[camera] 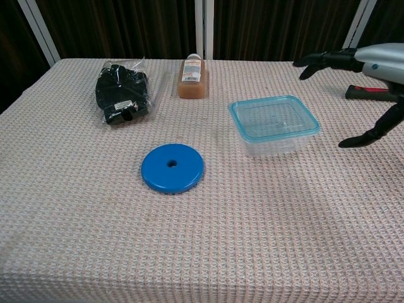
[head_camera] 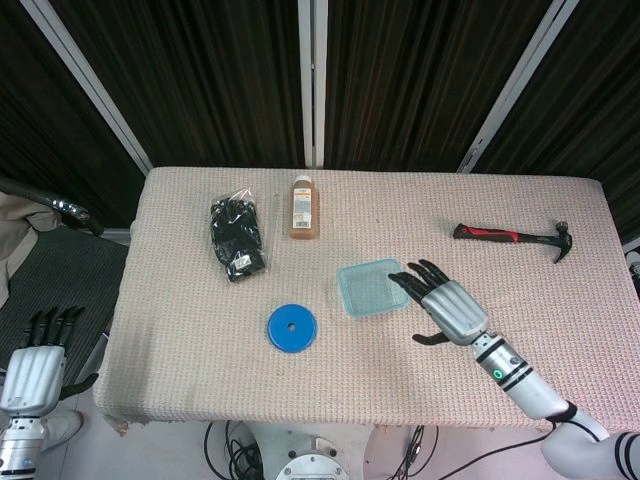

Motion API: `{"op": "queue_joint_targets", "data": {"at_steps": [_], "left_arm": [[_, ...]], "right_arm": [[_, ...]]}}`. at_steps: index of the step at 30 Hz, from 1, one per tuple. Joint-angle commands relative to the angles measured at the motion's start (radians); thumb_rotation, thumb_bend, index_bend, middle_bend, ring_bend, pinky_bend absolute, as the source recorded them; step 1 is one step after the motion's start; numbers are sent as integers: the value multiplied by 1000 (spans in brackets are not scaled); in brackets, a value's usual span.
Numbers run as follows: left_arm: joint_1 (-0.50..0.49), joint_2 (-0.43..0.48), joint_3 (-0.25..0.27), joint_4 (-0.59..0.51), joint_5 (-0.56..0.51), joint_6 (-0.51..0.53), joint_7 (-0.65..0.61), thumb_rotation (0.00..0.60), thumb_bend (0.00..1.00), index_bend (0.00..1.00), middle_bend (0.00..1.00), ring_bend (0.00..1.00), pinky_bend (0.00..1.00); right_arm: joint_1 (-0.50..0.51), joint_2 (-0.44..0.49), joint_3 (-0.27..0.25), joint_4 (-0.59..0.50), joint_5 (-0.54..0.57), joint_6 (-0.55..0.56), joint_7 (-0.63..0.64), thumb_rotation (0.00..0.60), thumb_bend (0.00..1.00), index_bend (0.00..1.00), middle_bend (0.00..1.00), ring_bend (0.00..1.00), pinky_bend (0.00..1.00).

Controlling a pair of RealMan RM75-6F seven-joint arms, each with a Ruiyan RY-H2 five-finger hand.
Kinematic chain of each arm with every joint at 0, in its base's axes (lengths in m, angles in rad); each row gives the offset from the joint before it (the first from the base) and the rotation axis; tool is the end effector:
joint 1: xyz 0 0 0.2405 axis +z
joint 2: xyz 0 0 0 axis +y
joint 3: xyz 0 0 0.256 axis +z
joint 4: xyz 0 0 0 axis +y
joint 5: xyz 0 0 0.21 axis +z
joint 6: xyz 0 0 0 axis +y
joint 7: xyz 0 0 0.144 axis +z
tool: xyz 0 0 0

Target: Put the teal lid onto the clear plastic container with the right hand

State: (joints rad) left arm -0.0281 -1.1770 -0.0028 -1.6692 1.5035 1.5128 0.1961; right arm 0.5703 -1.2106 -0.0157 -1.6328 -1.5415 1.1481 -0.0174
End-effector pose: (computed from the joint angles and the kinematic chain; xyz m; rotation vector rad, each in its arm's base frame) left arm -0.3049 0.1527 0.1330 -1.4033 -0.8917 -0.7906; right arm -0.2033 -0.2813 0.0728 1.9605 -0.8547 1.0227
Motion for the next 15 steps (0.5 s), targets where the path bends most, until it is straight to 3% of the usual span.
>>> {"op": "queue_joint_targets", "data": {"at_steps": [1, 10, 15], "left_arm": [[-3, -7, -6, 8, 6, 7, 5, 600, 0, 102, 87, 10, 25], [-12, -32, -19, 28, 24, 24, 30, 600, 0, 102, 67, 10, 21], [-8, -37, -21, 33, 28, 38, 36, 600, 0, 102, 67, 10, 20]], "right_arm": [[-122, 56, -1, -33, 57, 143, -68, 600, 26, 0, 92, 0, 0], [-347, 82, -51, -20, 45, 393, -28, 600, 26, 0, 13, 0, 0], [-408, 75, -60, 5, 26, 447, -6, 600, 26, 0, 12, 0, 0]]}}
